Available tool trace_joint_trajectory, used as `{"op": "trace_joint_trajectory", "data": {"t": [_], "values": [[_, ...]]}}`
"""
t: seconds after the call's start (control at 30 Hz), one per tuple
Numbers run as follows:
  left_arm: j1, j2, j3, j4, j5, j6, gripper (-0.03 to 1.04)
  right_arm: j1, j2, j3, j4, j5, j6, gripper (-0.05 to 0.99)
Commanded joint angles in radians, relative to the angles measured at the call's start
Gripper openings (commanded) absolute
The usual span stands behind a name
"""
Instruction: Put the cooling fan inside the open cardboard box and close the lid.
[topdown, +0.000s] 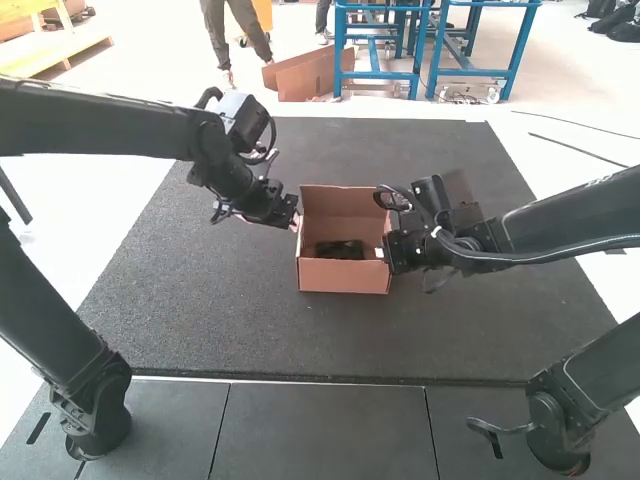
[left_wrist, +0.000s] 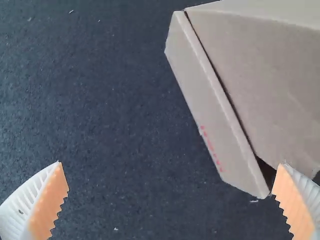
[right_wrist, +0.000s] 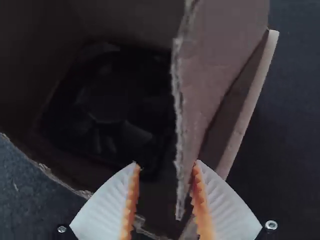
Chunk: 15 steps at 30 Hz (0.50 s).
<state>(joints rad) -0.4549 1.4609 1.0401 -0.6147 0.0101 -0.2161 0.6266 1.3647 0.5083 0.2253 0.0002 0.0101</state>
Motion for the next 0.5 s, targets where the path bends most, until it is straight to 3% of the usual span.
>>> {"op": "trace_joint_trajectory", "data": {"t": [0.0,0.07,0.13,0.27,0.47], "values": [[0.027,-0.045,-0.028,-0.033,-0.101,0.081,0.97,-0.001,-0.006,0.038,-0.075,0.043,-0.035,0.73],[0.053,-0.060,-0.045,-0.063,-0.148,0.112,0.97,-0.007,-0.010,0.076,-0.133,0.041,-0.035,0.91],[0.090,-0.083,-0.052,-0.065,-0.182,0.136,0.97,-0.015,-0.018,0.127,-0.193,0.032,-0.024,0.91],[0.154,-0.117,-0.041,0.046,-0.208,0.178,0.97,-0.048,-0.058,0.208,-0.267,0.004,-0.016,0.91],[0.137,-0.062,0.066,0.125,-0.210,0.179,0.97,-0.084,-0.122,0.260,-0.305,0.000,-0.019,0.91]]}}
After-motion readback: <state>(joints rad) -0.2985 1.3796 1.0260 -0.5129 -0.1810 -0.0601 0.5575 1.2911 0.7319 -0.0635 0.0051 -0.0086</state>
